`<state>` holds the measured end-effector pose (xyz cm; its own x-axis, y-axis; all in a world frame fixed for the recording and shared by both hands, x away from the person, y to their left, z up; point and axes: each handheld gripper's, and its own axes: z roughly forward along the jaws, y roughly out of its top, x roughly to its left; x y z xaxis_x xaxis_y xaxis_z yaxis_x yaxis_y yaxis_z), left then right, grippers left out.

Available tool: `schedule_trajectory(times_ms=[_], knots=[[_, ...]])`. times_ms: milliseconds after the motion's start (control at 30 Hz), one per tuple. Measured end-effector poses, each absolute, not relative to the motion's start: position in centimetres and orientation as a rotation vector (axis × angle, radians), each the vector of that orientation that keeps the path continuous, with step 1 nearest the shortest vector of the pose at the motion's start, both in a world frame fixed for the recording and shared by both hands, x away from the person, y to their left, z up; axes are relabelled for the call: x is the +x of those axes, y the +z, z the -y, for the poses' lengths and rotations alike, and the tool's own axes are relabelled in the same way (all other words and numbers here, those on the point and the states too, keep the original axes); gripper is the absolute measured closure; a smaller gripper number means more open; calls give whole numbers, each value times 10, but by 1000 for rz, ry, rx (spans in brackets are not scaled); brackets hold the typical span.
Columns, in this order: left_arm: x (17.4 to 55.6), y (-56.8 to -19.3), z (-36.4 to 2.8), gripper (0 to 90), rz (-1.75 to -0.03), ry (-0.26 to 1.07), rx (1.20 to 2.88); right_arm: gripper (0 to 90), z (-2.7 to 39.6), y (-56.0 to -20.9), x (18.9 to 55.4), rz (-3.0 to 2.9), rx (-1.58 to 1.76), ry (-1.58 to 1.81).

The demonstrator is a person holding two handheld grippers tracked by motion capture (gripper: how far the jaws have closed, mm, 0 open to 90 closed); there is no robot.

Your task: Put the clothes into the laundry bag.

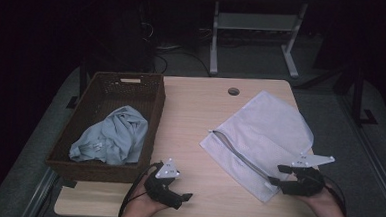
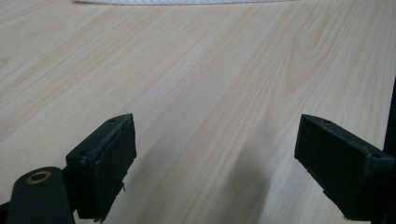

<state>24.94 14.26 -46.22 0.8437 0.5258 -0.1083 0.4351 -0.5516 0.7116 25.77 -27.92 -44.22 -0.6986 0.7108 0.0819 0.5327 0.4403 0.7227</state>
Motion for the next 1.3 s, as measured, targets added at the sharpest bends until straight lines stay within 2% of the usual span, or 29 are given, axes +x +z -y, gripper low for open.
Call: schedule_trajectory(times_ms=[167, 500, 867, 1033, 1300], knots=[[251, -461, -144, 121, -690, 152, 2241, 338, 259, -447, 242, -2518, 976, 1152], [253, -448, -145, 121, -688, 153, 2232, 268, 235, -458, 239, -2633, 876, 1099], [257, -424, -141, 122, -689, 160, 2222, 253, 235, -459, 240, -2622, 881, 1092], [261, -407, -139, 126, -692, 110, 2221, 247, 236, -458, 241, -2610, 892, 1094], [268, -384, -140, 126, -699, 141, 2224, 247, 237, -458, 241, -2606, 895, 1094]])
